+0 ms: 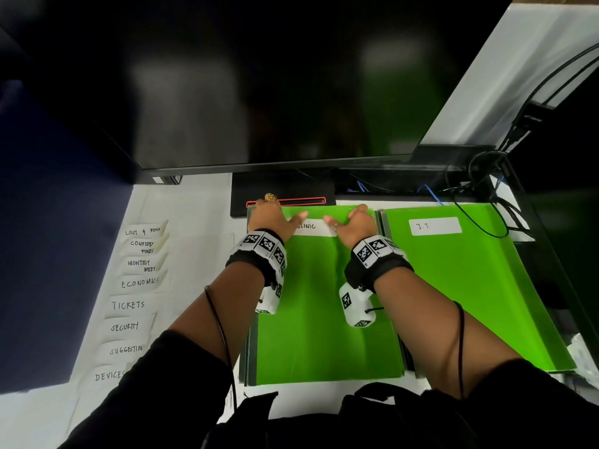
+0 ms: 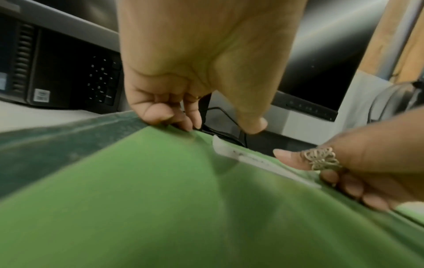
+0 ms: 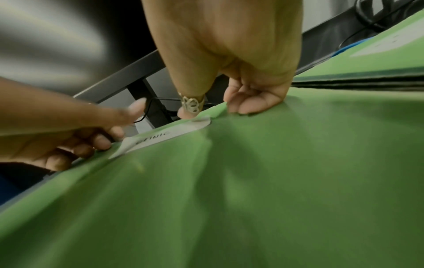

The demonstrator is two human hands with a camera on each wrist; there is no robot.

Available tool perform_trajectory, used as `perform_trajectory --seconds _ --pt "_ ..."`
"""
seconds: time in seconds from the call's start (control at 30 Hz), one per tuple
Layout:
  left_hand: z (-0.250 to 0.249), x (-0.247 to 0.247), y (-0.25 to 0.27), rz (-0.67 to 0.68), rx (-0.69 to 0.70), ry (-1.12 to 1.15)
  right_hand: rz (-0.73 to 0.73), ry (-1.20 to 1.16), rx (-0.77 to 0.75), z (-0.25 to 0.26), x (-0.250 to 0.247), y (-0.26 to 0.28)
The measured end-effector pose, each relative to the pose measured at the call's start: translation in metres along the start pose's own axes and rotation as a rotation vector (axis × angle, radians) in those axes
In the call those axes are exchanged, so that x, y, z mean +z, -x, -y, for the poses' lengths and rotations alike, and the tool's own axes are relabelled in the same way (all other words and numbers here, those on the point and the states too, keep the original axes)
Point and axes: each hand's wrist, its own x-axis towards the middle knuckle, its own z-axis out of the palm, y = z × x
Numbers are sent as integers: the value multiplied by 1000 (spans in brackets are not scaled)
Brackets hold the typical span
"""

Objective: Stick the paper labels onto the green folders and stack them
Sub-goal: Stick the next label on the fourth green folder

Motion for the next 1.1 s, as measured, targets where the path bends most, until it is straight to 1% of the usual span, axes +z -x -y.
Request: perform_trajectory --seconds 0.1,0.17,0.27,0.4,0.47,0.57,0.6,0.67,0.77,0.83,0.9,1.0,1.07,1.1 --pt "0 6 -2 -11 -11 -113 14 83 38 4 3 -2" --pt "2 6 -6 2 -7 -106 28 95 46 5 4 -3" --pt "5 2 -9 17 1 -47 65 122 17 4 1 -5" --pt "7 2 -7 17 43 -47 149 192 -14 3 -7 -6" --pt "9 -1 -9 49 74 -94 211 208 -14 2 -12 -6" --pt "11 -7 -13 159 83 -143 283 208 0 1 -20 -6" --pt "10 -7 -15 184 67 -140 288 202 -2 2 -20 -6" --pt "6 -4 -13 175 18 -146 262 181 -10 3 -17 -4" --pt "-1 3 -9 137 11 -245 178 214 -18 5 -8 -1" --pt "0 5 -9 131 18 -240 182 224 -23 5 -9 -3" --pt "5 3 -13 139 42 -218 203 209 -21 3 -12 -6" --pt "12 -5 -18 188 94 -206 200 184 -31 -2 -17 -7" --pt "16 -9 -18 193 135 -193 190 140 -21 -3 -18 -7" --pt "17 -11 -18 194 154 -191 208 129 -6 -1 -18 -7"
